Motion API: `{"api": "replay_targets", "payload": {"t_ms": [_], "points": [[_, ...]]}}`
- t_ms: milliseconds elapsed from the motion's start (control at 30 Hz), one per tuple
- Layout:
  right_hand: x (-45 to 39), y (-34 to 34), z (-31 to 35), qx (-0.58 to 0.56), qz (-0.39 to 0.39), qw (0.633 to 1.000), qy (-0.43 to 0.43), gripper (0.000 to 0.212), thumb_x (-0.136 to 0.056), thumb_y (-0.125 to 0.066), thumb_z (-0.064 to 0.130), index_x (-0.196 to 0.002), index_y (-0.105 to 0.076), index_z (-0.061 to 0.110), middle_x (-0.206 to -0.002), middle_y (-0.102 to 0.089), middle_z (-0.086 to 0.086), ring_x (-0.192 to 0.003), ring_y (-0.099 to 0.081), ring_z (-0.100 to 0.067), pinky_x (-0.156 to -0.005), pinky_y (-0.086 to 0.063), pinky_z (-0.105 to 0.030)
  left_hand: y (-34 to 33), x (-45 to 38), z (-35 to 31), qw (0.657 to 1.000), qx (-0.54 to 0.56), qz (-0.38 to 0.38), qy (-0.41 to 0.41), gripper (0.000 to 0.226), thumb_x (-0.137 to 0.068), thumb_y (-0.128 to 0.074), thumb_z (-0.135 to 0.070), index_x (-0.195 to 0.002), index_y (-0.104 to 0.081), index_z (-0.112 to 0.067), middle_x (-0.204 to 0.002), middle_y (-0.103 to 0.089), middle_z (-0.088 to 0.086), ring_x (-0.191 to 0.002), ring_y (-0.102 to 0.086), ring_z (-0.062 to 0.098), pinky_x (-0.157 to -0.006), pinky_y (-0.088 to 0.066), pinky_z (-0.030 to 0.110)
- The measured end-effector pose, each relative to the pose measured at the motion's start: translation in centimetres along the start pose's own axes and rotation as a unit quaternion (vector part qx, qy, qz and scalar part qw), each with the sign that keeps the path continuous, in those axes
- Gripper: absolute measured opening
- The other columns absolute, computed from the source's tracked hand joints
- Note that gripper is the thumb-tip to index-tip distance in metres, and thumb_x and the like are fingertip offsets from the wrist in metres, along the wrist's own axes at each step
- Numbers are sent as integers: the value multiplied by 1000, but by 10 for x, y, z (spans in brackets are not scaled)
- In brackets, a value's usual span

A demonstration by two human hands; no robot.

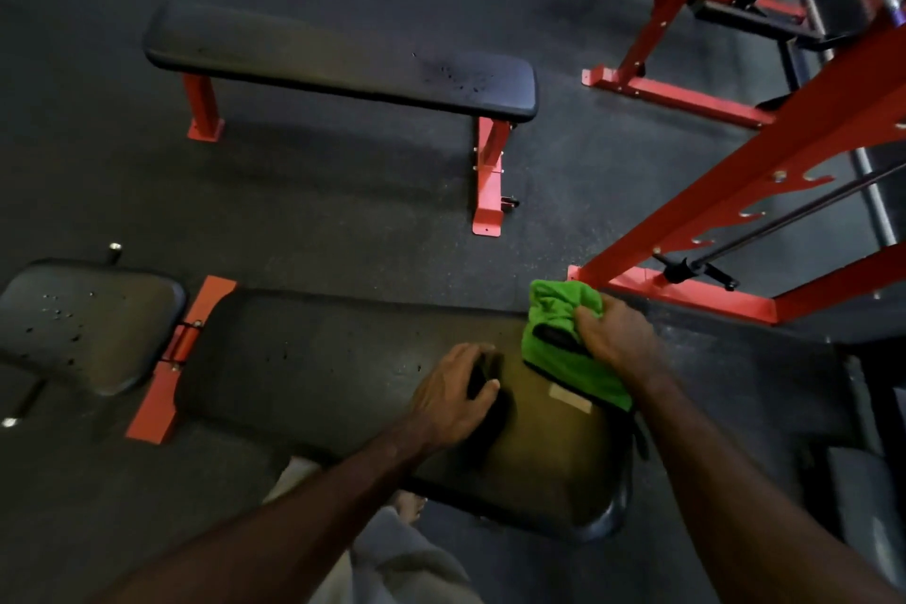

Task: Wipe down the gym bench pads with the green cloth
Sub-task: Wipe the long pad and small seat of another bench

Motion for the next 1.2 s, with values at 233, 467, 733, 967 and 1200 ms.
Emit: {"api": "replay_targets", "payload": {"t_ms": [233,467,733,967,1200], "points": [[-25,-60,94,214,19,968,132,94,-82,-23,96,-113,-69,21,-107,-72,-10,-99,-70,-31,-90,-53,-43,-11,-6,25,993,-3,-110,32,65,-90,-47,-52,-136,-57,-7,-139,-55,10,-127,-49,25,-112,-40,37],[-37,-36,61,216,52,975,3,107,-78,-24,98,-121,-65,8,-122,-69,-19,-110,-67,-35,-96,-54,-42,9,-24,24,998,19,-56,8,51,-92,-49,-49,-133,-58,-20,-132,-51,-3,-121,-49,17,-104,-46,40],[-27,-62,100,218,46,973,61,88,-79,-24,100,-101,-67,26,-87,-70,-5,-81,-71,-26,-74,-59,-39,64,-34,88,998,-11,-39,44,38,-94,-58,-42,-126,-63,-22,-127,-54,-6,-114,-55,16,-97,-47,32],[-35,-82,133,281,14,959,29,99,-84,-16,94,-105,-69,14,-97,-72,-12,-86,-68,-27,-85,-55,-39,75,-37,108,999,-1,16,41,43,-99,-60,-36,-141,-56,-23,-140,-46,-8,-126,-47,9,-106,-44,29],[-35,-100,142,238,14,969,60,96,-74,-19,104,-97,-71,27,-76,-68,-2,-74,-72,-27,-68,-60,-38,87,-33,137,997,25,-35,56,43,-97,-63,-32,-138,-59,-22,-144,-47,-3,-135,-42,12,-110,-36,24]]}}
Point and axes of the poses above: each hand's wrist, its own x-axis away from the middle knuckle, its own y-axis out of the back of the hand, z = x × y, the point moved 10 cm from there along -x, towards the middle knuckle
